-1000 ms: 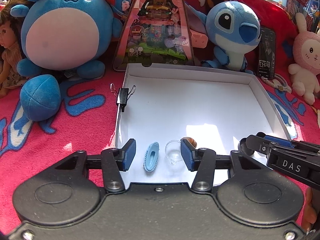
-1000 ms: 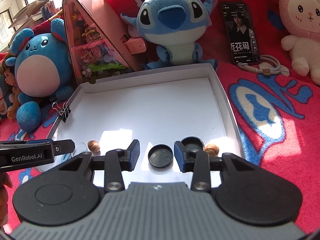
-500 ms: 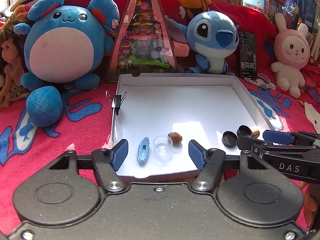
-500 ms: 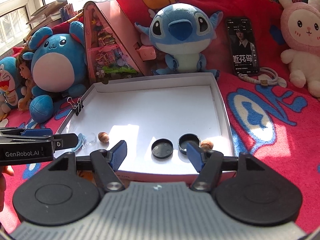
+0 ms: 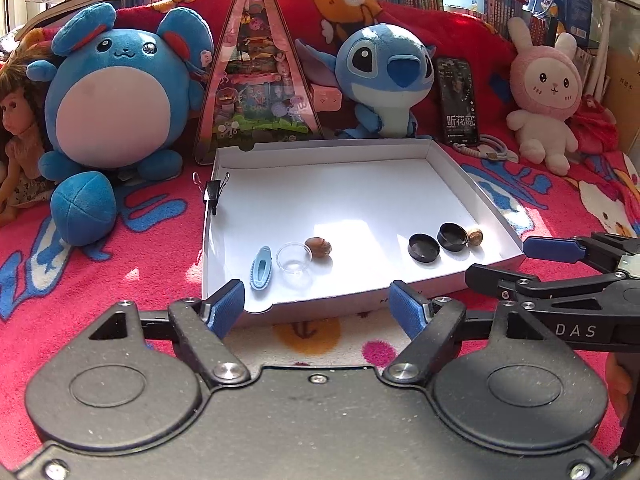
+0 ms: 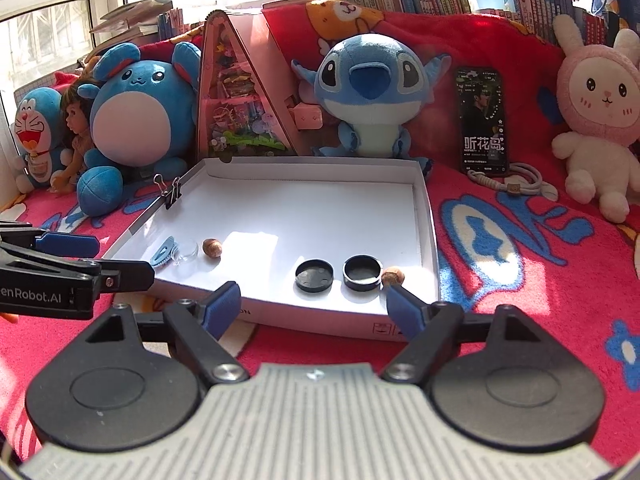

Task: Organize rigid objects
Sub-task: 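Lift both open grippers out of the box back toward the rug items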

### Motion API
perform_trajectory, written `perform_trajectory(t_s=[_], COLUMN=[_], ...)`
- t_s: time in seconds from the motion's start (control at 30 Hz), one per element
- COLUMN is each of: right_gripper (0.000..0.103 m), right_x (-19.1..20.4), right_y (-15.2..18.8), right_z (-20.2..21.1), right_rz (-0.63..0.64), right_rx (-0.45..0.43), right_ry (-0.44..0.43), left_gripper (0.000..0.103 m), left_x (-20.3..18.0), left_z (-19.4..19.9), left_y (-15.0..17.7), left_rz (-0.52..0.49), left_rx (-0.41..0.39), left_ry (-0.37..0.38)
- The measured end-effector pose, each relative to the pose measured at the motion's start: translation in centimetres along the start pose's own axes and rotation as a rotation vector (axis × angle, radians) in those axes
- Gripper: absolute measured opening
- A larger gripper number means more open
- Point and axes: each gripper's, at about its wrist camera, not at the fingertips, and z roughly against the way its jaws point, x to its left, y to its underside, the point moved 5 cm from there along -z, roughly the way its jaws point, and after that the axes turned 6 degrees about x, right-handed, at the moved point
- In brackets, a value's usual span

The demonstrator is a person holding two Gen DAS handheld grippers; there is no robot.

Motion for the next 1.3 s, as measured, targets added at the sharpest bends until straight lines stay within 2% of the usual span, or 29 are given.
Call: perform_trajectory(t_s=[0.53,0.93,1.2,1.3], right_gripper=[0.089,0.090,0.090,0.090], right_x=[0.9,1.1,0.8,0.7], right_y=[3.9,6.2,7.9,8.4], right_z=[2.2,4.8,5.4,5.8], right_rz=[0.076,0.111,0.086,0.074], right_rx=[-0.027,-0.086,-0.096,-0.111], right_ry=[0.014,0.055,0.061,0.063], left_gripper=[0.078,0.078,0.078,0.079], left_x=[-1.5,-2.3,-2.6,-2.6], left_z=[2.0,3.7,4.4,4.7], left_y=[4.1,6.8,8.3,9.2], left_rz=[-0.021,-0.014,-0.026,-0.018], left_rx=[-0.022,-0.064,-0.074,-0.075], left_ry=[0.031,0.029,0.029,0.055])
